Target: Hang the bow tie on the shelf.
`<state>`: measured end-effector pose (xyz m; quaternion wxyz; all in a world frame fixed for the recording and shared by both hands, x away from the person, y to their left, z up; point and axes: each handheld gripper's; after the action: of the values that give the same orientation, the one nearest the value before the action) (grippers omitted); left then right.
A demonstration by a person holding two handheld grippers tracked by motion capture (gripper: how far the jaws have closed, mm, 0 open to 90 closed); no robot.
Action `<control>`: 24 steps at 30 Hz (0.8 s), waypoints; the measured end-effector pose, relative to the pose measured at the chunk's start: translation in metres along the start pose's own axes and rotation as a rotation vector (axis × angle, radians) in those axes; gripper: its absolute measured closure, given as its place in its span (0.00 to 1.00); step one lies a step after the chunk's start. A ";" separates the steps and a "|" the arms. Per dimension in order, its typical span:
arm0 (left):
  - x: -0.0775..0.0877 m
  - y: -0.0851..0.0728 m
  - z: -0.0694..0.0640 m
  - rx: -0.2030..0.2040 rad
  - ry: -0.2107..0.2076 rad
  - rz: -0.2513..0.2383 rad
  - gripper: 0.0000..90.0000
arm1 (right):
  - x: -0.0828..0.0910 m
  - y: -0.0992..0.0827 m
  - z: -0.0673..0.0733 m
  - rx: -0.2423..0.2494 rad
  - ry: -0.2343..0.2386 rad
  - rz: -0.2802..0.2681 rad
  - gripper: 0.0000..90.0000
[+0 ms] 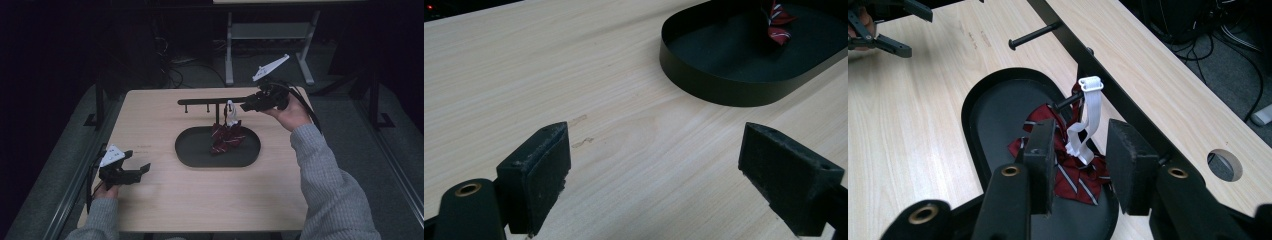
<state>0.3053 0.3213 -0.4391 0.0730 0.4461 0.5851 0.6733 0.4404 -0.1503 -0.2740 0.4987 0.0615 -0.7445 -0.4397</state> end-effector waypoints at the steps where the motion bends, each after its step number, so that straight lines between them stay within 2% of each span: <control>1: 0.000 0.000 0.000 0.001 -0.001 0.001 0.14 | 0.001 -0.002 -0.001 -0.009 -0.001 0.000 0.66; 4: 0.000 0.000 0.000 0.001 0.000 0.001 0.14 | 0.002 -0.004 -0.001 -0.023 0.003 0.004 0.63; 8: 0.000 0.000 0.000 0.004 0.001 -0.002 0.14 | 0.004 -0.004 -0.001 -0.010 -0.003 0.000 0.62; 13: 0.001 0.000 0.000 0.002 0.001 0.000 0.14 | 0.006 -0.006 -0.001 -0.027 -0.004 0.006 0.59; 14: 0.001 0.000 0.000 0.002 0.002 0.000 0.14 | 0.006 -0.007 -0.001 -0.018 -0.005 -0.001 0.59; 24: 0.001 0.000 0.000 -0.002 0.002 0.002 0.14 | 0.014 -0.019 -0.004 -0.052 0.003 -0.003 0.54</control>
<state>0.3045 0.3218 -0.4384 0.0722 0.4457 0.5841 0.6745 0.4298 -0.1717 -0.2772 0.5005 0.0501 -0.7321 -0.4594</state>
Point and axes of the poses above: each handheld gripper's, and its own axes: x roughly backward along the jaws, y roughly out of its top, z roughly to its left, and after that the axes turned 10 degrees about -y, right-handed
